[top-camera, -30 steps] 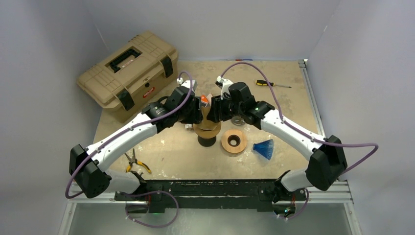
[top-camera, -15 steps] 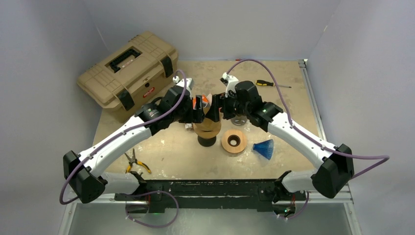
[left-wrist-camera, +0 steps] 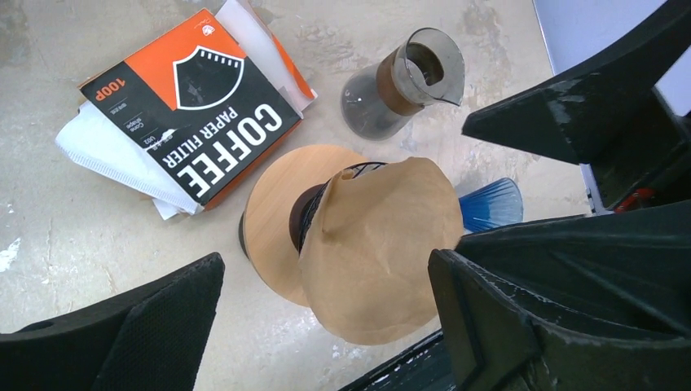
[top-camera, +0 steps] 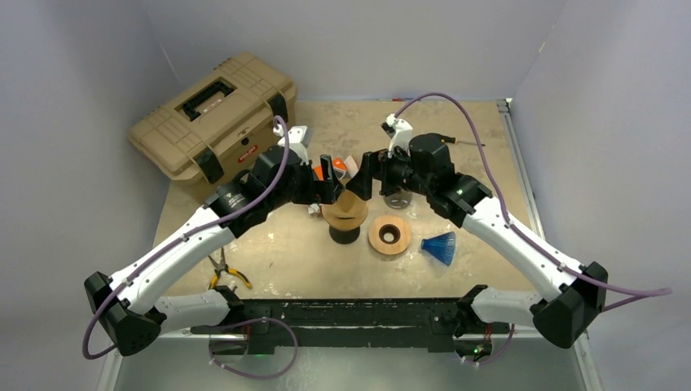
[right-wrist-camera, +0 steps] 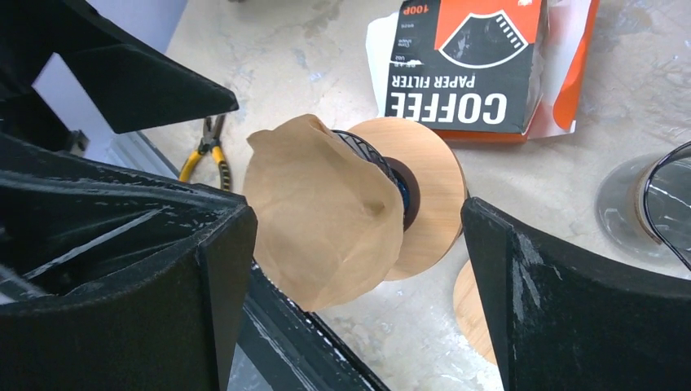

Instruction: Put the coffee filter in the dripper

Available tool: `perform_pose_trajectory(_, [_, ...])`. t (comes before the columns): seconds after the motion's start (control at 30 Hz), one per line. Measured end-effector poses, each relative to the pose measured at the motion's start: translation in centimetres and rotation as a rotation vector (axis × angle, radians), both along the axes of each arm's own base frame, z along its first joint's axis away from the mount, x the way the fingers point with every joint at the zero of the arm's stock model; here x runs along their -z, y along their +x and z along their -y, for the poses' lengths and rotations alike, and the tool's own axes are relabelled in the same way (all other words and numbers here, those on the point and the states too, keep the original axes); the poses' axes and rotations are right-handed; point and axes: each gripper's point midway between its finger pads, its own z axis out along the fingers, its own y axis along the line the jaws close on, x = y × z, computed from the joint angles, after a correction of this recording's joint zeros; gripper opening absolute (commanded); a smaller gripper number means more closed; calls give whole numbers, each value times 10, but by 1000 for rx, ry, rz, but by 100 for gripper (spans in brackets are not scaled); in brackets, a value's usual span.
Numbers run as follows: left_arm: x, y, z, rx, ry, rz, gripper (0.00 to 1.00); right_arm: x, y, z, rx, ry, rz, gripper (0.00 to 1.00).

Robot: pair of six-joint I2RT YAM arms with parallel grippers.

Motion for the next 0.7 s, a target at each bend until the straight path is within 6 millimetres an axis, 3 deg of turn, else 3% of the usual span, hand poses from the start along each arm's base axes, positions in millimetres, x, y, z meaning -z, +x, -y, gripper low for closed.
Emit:
perform_pose_trajectory(0.37, [-15,-7,-3,15,-78,71,99,-27,0,26,113,37,85,99])
perform_pose_trajectory(0.57, [-29,-15,-14,2,-122,127,99,-27,2,48,210,21,112,98])
perform_pose_trajectory(0.7, [-37,-19,-25,-25,-143,167,99,-14,2,65,284,-14,106,99])
